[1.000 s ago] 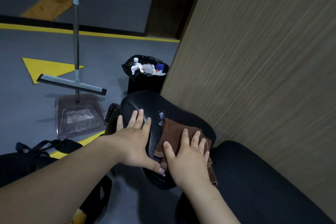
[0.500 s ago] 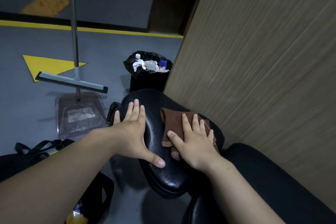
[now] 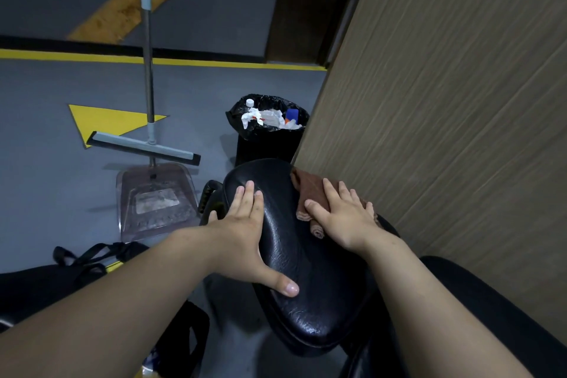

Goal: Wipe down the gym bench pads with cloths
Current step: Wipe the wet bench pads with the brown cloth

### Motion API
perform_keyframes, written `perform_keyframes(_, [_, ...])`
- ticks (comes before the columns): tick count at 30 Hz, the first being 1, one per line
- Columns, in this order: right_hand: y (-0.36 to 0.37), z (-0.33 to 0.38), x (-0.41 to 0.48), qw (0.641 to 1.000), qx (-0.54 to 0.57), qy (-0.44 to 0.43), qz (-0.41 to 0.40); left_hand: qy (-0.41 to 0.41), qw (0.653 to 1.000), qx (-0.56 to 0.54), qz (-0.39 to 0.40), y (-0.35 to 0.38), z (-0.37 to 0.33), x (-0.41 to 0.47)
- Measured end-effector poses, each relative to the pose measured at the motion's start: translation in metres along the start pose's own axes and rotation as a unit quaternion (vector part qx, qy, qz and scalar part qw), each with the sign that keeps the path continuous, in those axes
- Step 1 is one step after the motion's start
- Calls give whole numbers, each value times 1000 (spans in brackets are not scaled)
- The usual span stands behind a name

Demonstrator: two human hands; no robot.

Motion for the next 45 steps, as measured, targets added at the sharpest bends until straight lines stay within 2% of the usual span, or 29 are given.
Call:
perform_keyframes(8, [10,-4,-73,995,-23,-95,1,-3,996,79,-32,-12,4,-1])
perform_keyframes(15, [28,23,-110,992,-66,-110,-18,18,994,31,-102,-30,31,0])
perform_keyframes(27, [23,87,-18,991,-57,-118,-2,28,988,-58,-140,-29,53,7])
perform_keyframes(32, [22,118,22,992,-50,-114,-14,-10,983,-60,-173,-26,55,12])
perform_keyframes(36, [19,136,51,994,-43,-102,3,-41,983,-52,-169,-25,58,17])
perform_keyframes(41, [7,124,75,998,-10,-53,26,-50,987,-49,-145,-25,51,17])
perform_keyframes(45, [-2,85,70,1000,2,-18,11,-6,990,-49,-129,-26,40,14])
Point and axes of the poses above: each hand's wrist, its own x-axis towards the middle knuckle, its own y-axis out of the palm, z = x × y, the point moved 4 cm from there along x, towards the middle knuckle
